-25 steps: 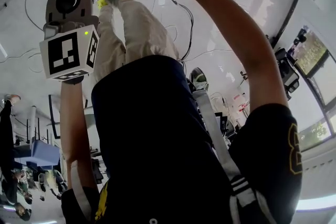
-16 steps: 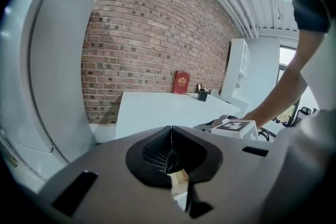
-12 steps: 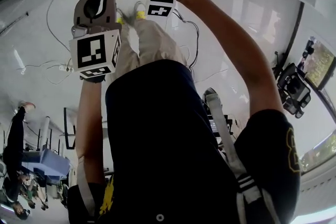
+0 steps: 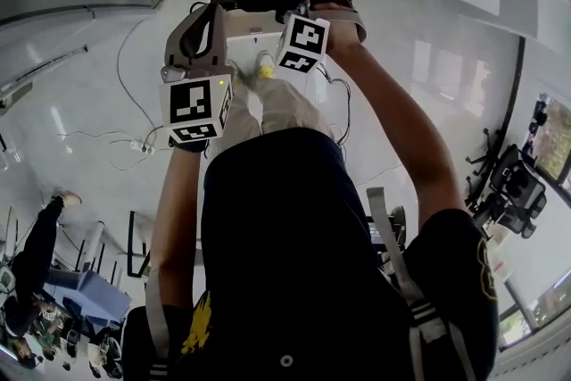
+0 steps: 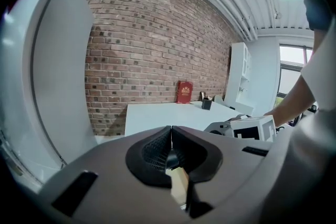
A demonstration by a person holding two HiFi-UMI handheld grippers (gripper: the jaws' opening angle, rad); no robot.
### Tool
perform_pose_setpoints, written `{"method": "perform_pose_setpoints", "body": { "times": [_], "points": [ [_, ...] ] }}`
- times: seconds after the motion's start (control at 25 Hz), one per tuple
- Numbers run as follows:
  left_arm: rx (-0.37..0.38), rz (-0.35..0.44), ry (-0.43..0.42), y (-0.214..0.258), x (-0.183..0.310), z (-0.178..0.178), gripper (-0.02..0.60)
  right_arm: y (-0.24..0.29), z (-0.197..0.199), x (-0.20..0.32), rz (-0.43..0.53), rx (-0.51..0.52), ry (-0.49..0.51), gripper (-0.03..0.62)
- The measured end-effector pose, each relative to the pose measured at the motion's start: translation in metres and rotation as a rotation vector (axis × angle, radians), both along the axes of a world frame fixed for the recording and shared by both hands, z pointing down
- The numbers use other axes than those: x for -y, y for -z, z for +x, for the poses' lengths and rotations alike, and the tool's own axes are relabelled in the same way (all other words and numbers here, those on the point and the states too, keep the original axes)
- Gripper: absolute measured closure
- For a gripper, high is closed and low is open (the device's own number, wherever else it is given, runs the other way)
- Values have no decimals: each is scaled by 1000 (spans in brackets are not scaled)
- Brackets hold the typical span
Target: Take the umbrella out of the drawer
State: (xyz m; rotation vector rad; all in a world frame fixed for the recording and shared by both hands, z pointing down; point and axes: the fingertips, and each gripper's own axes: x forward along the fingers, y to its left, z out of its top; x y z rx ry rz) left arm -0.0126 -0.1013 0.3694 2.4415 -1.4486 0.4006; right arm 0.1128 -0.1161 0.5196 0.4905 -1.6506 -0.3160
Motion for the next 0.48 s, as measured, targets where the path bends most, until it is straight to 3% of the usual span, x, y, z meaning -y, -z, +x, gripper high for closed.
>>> {"method": "perform_pose_setpoints", "body": {
  "times": [0.2,0.48],
  "points": [
    [-30,8,40,14,2,-14,563,23,7,3,26,32,-65,324],
    [-21,53,10,39,10,-13,563,60,11,3,45,106,-175,324]
  ]
}}
